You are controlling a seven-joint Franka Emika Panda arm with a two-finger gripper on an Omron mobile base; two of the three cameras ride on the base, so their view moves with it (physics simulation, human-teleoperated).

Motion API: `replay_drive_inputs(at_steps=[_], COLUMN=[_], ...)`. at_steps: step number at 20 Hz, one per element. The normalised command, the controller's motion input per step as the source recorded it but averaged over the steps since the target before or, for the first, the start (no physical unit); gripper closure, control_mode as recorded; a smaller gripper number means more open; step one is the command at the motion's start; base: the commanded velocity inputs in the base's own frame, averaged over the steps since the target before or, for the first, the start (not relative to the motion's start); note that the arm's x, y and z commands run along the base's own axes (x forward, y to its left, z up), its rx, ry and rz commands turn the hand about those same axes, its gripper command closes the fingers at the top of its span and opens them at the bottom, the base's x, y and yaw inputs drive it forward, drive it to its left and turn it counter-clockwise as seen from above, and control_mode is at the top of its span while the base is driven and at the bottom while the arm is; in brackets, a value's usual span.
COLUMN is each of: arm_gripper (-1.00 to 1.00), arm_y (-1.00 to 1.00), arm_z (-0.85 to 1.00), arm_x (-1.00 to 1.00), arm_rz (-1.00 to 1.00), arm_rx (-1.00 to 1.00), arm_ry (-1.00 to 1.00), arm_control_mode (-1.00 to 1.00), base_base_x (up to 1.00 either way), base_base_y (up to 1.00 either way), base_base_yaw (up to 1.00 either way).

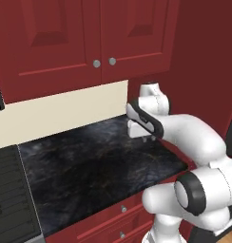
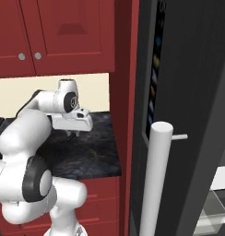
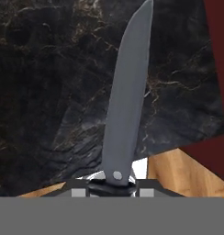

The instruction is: Retrieve the butter from the fridge and place it on a plate on the dining table. Then retrieve the butter knife by the fridge and place it near the plate.

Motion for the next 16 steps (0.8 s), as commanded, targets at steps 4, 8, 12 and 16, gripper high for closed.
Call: replay_drive_inputs(at_steps=[4,8,12,16], arm_gripper=[1.00,1.00,1.00,1.00], arm_y=[0.00,0.00,0.00,0.00], arm_z=[0.37,0.36,0.37,0.20], arm_x=[-0.25,-0.21,-0.34,-0.35], arm_rz=[0.01,0.00,0.15,0.21], arm_rx=[0.00,0.03,0.10,0.06], arm_ry=[-0.09,0.02,0.01,0.00], arm_control_mode=[-1.00,-1.00,-1.00,-1.00], base_base_x=[0.00,0.00,0.00,0.00], base_base_y=[0.00,0.00,0.00,0.00], base_base_yaw=[0.00,0.00,0.00,0.00])
